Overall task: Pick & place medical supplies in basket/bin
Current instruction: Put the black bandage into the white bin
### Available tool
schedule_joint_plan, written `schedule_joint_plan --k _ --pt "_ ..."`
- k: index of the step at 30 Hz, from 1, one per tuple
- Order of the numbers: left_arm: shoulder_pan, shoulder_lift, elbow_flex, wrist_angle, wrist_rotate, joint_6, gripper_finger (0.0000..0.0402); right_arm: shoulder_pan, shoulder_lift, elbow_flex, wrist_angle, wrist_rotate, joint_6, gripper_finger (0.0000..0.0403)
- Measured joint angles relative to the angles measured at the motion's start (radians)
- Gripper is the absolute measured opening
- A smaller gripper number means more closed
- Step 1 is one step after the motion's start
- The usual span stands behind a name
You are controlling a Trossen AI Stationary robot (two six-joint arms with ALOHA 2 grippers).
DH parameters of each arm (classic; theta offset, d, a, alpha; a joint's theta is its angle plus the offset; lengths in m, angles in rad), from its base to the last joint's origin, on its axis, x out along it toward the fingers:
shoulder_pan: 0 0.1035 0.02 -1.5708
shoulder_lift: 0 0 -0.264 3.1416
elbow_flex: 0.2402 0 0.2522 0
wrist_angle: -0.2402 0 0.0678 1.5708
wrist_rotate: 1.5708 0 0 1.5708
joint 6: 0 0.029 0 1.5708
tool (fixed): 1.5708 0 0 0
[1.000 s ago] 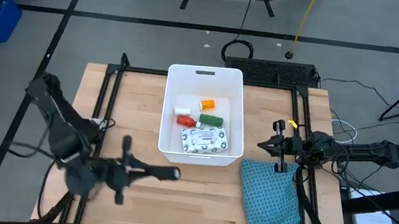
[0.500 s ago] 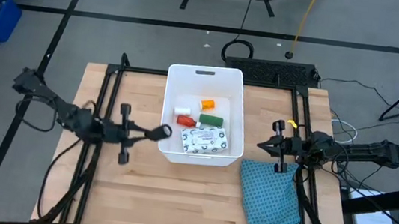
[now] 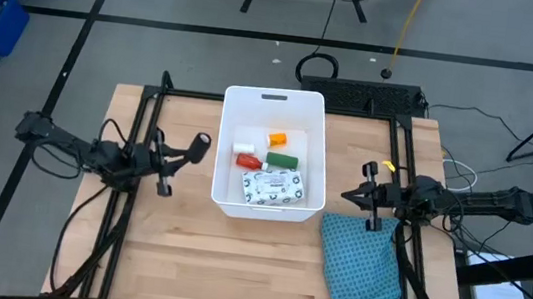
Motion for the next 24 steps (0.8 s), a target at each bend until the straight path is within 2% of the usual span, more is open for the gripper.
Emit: schedule_joint_plan --k 5,8,12,15,19,24 --pt "0.073 -0.009 -0.003 -0.003 -0.011 -0.117 0.0061 0.0 0.0 0.0 -0.001 0.001 0.014 0.0" --pt "0.114 0.006 0.052 -0.026 -0.154 -0.254 0.0061 0.0 0.0 0.0 0.0 0.002 0.013 0.0" --pt "0.154 0.082 0.167 -0.156 -0.154 -0.283 0.0062 0.0 0.0 0.0 0.006 0.002 0.007 0.0" --pt "0.186 0.214 0.29 -0.199 -0.116 -0.286 0.0062 0.0 0.0 0.0 0.03 0.002 -0.01 0.0" --pt "0.249 0.451 0.501 -0.284 -0.078 -0.268 0.0059 0.0 0.0 0.0 0.041 0.002 -0.019 0.0" --pt "0.357 0.772 0.821 -0.498 0.118 -0.239 0.0048 0.0 0.0 0.0 0.043 0.002 -0.02 0.0"
